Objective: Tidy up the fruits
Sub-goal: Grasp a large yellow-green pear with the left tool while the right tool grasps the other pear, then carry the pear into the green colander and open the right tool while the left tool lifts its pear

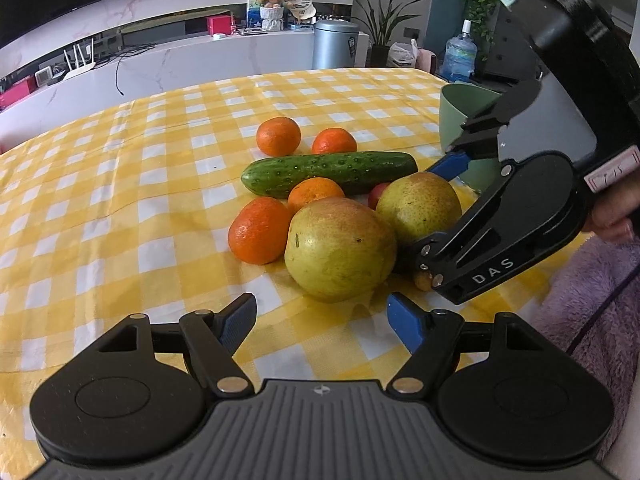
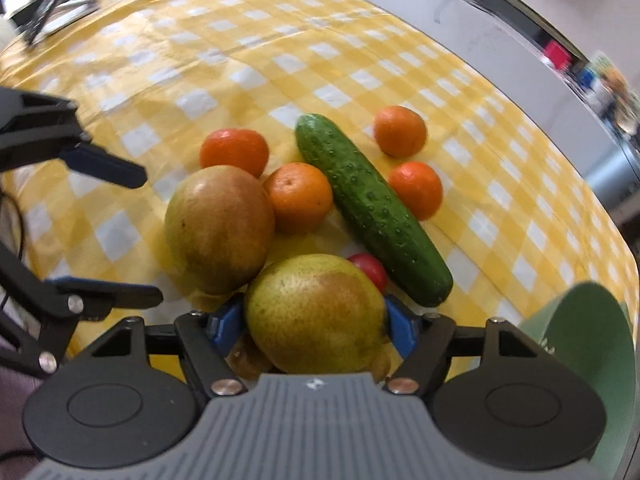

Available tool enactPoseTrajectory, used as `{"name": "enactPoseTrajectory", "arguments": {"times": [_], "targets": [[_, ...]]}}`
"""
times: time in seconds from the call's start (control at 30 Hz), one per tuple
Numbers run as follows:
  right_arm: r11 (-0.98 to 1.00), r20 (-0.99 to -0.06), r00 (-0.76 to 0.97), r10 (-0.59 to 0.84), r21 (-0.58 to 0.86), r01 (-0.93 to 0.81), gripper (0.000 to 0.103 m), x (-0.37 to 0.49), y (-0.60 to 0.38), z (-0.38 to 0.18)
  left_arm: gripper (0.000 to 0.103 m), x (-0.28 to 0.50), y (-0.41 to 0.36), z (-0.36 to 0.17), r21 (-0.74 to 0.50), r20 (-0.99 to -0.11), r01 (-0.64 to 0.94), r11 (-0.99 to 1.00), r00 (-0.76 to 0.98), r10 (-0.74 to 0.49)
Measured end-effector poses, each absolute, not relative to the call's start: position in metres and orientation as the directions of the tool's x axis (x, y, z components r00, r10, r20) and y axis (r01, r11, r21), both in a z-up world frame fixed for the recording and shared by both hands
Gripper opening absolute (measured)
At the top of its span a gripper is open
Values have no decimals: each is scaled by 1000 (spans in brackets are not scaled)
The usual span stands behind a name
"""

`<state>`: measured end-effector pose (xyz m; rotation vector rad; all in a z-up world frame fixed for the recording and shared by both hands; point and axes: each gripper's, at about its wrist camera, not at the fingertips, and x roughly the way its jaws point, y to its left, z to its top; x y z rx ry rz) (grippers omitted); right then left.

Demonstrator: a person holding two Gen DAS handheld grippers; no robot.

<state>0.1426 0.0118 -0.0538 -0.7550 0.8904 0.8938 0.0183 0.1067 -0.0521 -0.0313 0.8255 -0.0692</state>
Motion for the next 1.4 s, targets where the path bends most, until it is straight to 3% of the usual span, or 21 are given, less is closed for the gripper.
{"name": "enactPoseTrajectory", "arguments": {"times": [0.17,0.57,1.13,1.27,1.3,1.4], "targets": [[509,-868,365,338,-157,-846,69,142,5,-53,88,18,108,-52,-53,-730,38,998,680,-65],[691,-863,414,289,-111,-715,69,141,-14,-37,88,9,104,-39,-135,-668,128,983,720,-186],[731,-804,456,381,-40,-681,69,131,-31,-38,95,48,73,-67,29,-632,154,988,769,-102],[743,-806,436,401,8,-669,69,135,-38,-40,92,51,70,-71,46,-631,171,984,769,-104],[743,-804,434,407,15,-669,69,136,-39,-40,85,50,70,-71,43,-629,178,983,769,-112],[753,-800,437,412,28,-658,69,137,-42,-39,79,49,70,-70,32,-625,172,985,772,-114]]}}
